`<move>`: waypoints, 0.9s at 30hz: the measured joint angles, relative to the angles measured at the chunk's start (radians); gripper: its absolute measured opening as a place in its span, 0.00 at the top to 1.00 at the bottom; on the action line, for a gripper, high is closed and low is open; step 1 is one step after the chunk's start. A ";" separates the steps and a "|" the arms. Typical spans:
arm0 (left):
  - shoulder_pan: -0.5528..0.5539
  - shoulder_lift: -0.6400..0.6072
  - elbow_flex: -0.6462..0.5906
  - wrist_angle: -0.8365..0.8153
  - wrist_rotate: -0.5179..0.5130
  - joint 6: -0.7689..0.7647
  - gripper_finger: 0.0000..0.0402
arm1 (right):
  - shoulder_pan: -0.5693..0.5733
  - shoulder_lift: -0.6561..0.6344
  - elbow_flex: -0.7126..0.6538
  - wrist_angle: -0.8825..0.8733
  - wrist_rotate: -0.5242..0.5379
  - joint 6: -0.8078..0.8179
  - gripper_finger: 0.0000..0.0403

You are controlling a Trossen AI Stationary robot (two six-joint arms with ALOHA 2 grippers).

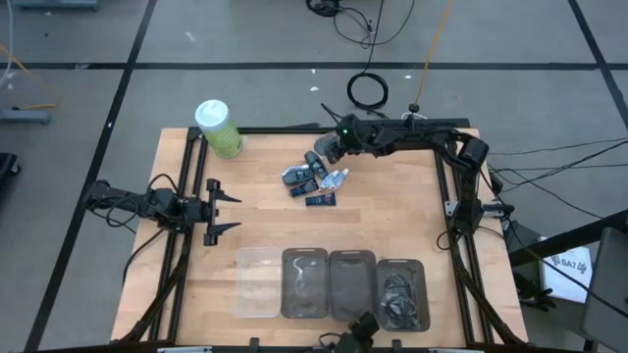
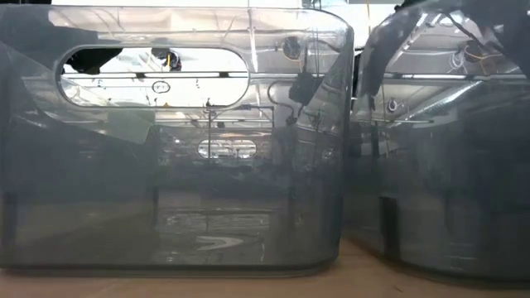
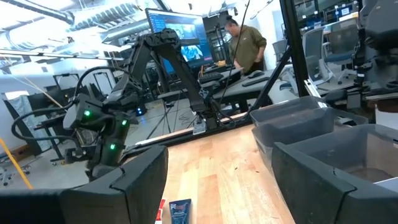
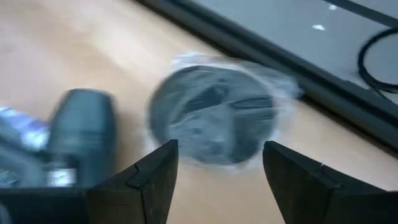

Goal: Pick & Place Travel size toiletries
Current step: Put the black hairbrush into the right black bin

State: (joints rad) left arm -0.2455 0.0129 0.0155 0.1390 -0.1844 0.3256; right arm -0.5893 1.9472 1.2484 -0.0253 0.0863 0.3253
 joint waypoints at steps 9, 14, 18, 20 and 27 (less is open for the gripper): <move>0.000 0.000 0.000 0.000 0.000 0.000 0.30 | -0.027 0.003 0.000 0.004 0.013 0.011 0.45; 0.000 0.000 0.000 0.000 0.000 0.000 0.30 | -0.027 0.003 0.000 -0.002 0.013 -0.009 0.46; 0.000 0.000 0.000 0.000 0.000 0.000 0.30 | -0.027 0.003 0.000 -0.001 0.013 -0.022 0.46; 0.000 0.000 0.000 0.000 0.000 0.000 0.30 | -0.027 0.012 0.000 0.008 0.014 -0.029 0.46; 0.000 0.000 0.000 0.000 0.000 0.000 0.30 | -0.027 0.018 0.000 0.008 0.015 -0.052 0.46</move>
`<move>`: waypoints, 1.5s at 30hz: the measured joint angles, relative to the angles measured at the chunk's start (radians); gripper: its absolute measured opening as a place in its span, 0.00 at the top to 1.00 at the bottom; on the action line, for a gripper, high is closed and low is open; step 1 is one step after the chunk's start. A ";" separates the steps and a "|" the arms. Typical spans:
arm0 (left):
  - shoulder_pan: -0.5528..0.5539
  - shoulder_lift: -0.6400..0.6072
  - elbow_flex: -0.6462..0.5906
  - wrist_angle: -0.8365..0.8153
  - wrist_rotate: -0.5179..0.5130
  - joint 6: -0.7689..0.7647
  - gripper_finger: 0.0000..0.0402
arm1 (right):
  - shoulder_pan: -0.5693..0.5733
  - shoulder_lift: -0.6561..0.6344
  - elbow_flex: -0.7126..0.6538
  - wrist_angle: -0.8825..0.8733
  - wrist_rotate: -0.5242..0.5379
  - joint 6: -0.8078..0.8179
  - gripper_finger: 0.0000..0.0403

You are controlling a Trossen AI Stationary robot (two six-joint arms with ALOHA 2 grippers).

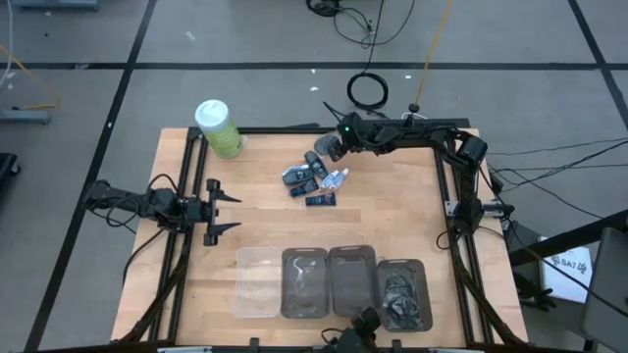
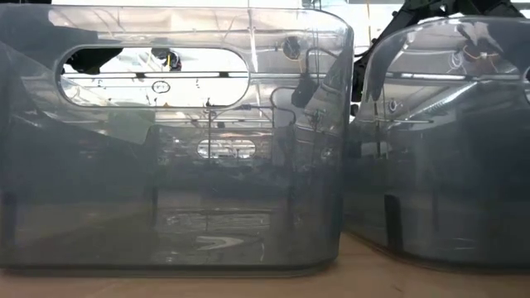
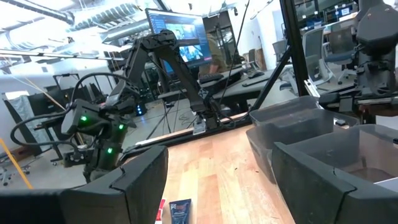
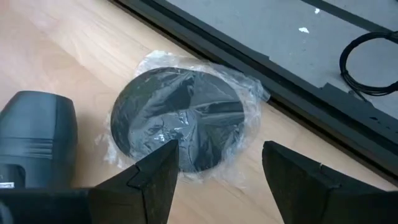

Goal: Pick & Place Travel size toiletries
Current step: Put the black hairbrush into the right black bin

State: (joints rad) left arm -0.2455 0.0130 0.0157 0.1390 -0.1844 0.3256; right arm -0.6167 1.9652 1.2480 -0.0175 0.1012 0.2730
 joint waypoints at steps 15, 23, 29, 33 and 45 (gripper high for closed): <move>0.000 0.000 0.000 0.000 0.000 0.000 0.30 | -0.011 0.014 0.000 -0.011 -0.003 -0.030 0.77; 0.000 0.000 0.000 0.000 0.000 0.000 0.30 | -0.013 0.014 0.000 -0.009 -0.027 -0.082 0.99; 0.000 0.000 0.000 0.000 0.000 0.000 0.30 | -0.011 0.013 0.000 -0.020 -0.027 -0.115 1.00; 0.000 0.000 0.000 0.000 0.000 0.000 0.30 | -0.001 -0.019 -0.001 -0.043 -0.025 -0.124 1.00; 0.000 0.000 0.000 0.000 0.000 0.000 0.30 | 0.055 -0.115 0.000 -0.100 0.002 -0.160 1.00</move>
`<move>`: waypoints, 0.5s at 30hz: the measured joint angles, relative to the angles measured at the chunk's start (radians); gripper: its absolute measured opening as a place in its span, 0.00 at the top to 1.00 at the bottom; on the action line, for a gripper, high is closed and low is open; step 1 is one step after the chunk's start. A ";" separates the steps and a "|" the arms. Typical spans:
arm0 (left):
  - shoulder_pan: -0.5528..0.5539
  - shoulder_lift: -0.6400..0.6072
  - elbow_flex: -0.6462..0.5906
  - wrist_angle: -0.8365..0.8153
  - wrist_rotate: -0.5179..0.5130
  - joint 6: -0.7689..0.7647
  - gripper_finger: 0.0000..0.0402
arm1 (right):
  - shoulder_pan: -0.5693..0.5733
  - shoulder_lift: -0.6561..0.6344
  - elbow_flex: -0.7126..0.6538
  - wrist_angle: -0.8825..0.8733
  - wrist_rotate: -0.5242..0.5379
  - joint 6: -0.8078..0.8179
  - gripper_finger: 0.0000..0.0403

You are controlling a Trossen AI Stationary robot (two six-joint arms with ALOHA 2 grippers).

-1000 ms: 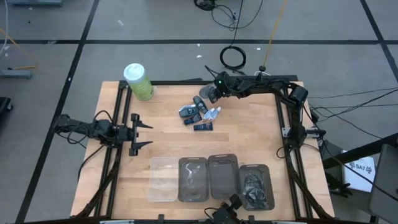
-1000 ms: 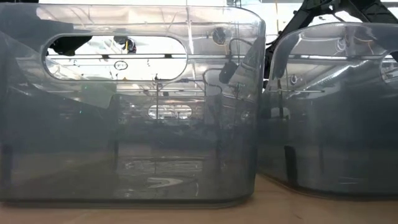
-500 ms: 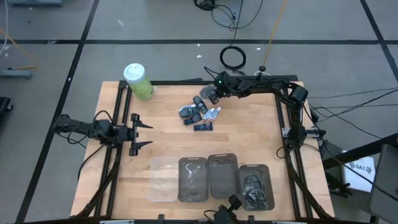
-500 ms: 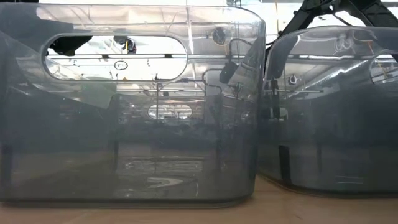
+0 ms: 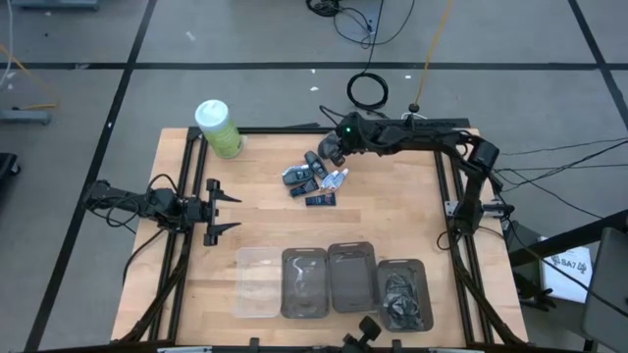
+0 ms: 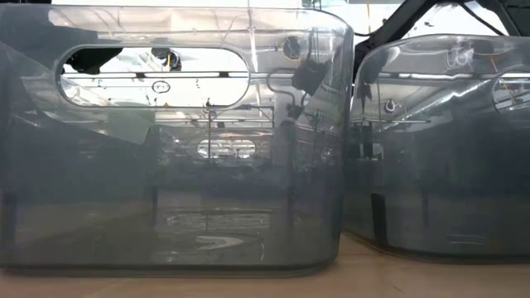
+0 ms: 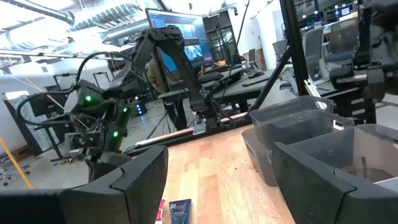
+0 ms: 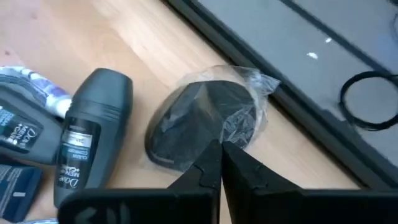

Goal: Pick & Place Travel size toiletries
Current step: Put the black hairbrush into the right black bin

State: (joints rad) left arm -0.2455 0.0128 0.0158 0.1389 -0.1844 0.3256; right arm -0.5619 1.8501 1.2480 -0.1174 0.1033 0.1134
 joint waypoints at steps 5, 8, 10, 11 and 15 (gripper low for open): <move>0.000 0.000 0.000 0.000 0.000 0.000 0.30 | 0.029 -0.051 0.000 -0.057 0.058 -0.027 1.00; 0.000 0.000 0.000 0.000 0.000 0.000 0.30 | 0.045 -0.083 -0.002 -0.090 0.059 -0.040 1.00; 0.000 0.000 0.000 0.000 0.000 0.000 0.30 | 0.056 -0.111 -0.002 -0.109 0.060 -0.046 1.00; 0.000 0.000 0.000 0.000 0.000 0.000 0.30 | 0.061 -0.125 -0.002 -0.121 0.061 -0.047 1.00; 0.000 0.000 0.000 0.000 0.000 0.000 0.30 | 0.089 -0.173 -0.001 -0.153 0.093 -0.055 1.00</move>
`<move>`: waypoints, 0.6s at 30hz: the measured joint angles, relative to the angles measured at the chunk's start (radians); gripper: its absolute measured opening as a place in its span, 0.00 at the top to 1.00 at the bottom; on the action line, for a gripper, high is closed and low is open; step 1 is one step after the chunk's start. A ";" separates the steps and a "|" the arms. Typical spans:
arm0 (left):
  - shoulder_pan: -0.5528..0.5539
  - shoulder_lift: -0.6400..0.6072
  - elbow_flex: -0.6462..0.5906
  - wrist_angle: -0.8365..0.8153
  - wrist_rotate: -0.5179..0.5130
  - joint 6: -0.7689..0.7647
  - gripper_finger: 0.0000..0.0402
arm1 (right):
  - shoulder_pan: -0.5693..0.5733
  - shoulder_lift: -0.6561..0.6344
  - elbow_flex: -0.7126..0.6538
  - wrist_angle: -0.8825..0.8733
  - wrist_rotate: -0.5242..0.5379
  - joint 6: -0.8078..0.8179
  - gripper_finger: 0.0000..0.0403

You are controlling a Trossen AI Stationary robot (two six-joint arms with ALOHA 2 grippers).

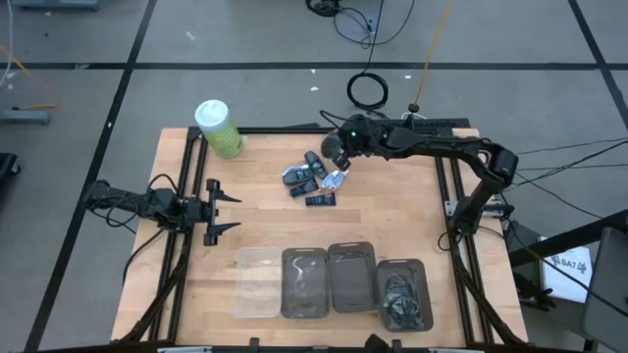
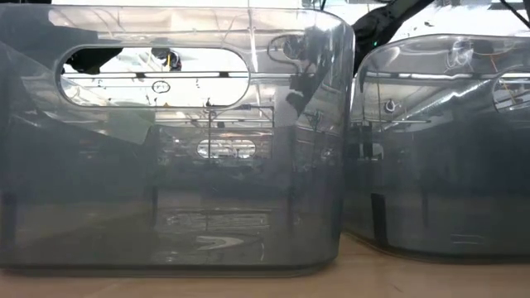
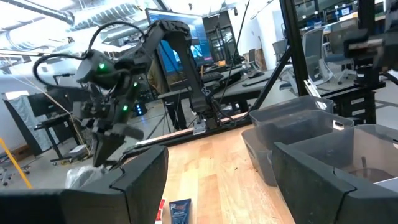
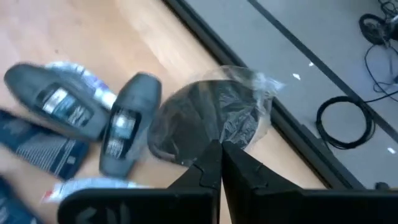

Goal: Pick & Place Travel size toiletries
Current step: Put the black hairbrush into the right black bin

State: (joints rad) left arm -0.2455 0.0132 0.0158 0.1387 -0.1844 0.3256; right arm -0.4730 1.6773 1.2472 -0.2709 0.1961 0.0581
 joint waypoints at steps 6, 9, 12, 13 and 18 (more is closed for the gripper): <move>0.000 0.000 0.000 0.000 0.000 0.000 0.30 | 0.053 -0.082 0.000 -0.077 0.017 -0.018 1.00; 0.000 0.000 0.000 0.000 0.000 0.000 0.30 | 0.082 -0.123 0.000 -0.101 0.017 -0.018 1.00; 0.000 0.000 0.000 0.000 0.000 0.000 0.30 | 0.113 -0.161 0.000 -0.139 0.021 -0.018 1.00; 0.000 0.000 0.000 0.000 0.000 0.000 0.30 | 0.124 -0.174 0.000 -0.159 0.035 -0.018 1.00; 0.000 0.000 0.000 0.000 0.000 0.000 0.30 | 0.183 -0.234 0.000 -0.276 0.168 -0.007 1.00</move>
State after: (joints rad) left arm -0.2455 0.0128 0.0158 0.1387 -0.1844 0.3256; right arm -0.2902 1.4430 1.2469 -0.5466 0.3643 0.0514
